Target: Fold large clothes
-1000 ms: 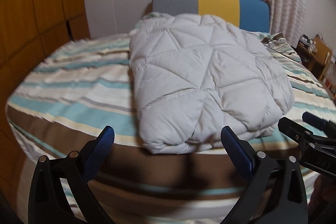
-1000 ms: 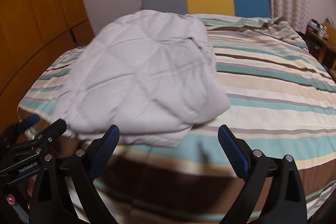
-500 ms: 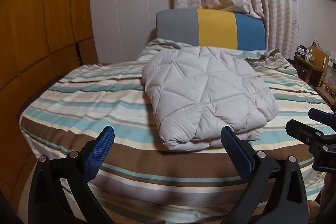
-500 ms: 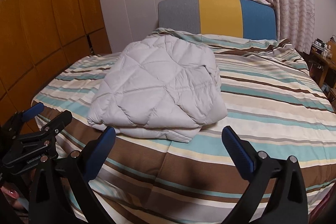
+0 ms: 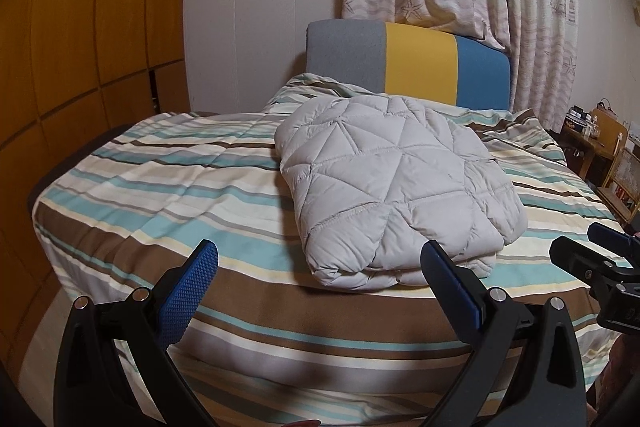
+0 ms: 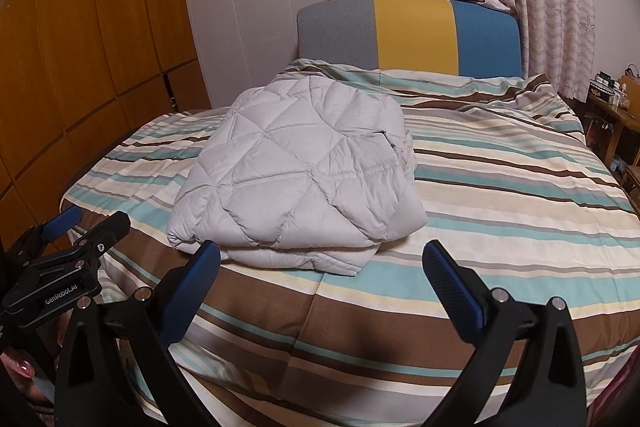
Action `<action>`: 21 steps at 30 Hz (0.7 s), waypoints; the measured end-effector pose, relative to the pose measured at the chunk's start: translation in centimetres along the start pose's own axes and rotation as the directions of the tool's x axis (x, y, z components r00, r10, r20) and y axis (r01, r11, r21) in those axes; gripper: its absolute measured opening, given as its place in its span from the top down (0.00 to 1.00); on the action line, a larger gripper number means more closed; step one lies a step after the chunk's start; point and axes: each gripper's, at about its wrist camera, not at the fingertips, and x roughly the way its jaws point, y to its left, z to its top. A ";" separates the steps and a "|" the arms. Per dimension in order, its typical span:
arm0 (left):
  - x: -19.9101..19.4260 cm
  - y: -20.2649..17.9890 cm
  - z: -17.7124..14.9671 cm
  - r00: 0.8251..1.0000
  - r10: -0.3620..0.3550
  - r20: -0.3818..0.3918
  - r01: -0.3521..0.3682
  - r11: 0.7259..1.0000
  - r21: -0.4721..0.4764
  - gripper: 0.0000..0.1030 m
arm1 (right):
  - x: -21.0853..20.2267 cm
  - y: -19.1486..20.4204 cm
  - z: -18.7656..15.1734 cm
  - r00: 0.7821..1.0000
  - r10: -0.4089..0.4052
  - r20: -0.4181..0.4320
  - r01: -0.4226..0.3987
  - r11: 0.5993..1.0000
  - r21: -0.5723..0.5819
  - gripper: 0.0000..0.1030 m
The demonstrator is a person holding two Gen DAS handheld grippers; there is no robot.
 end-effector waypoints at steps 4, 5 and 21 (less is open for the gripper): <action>0.1 0.2 -0.1 1.000 0.001 -0.007 -0.001 1.000 -0.004 0.03 | -0.1 0.0 0.0 1.000 0.000 0.004 0.000 1.000 -0.003 0.02; 0.1 0.3 -0.1 1.000 0.001 -0.008 -0.001 1.000 -0.005 0.03 | 0.0 0.0 0.0 1.000 -0.001 0.004 0.001 1.000 -0.002 0.02; 0.5 0.5 -0.3 1.000 -0.003 -0.026 0.003 1.000 -0.016 0.03 | 0.1 0.0 -0.1 1.000 -0.005 0.002 0.005 1.000 0.000 0.02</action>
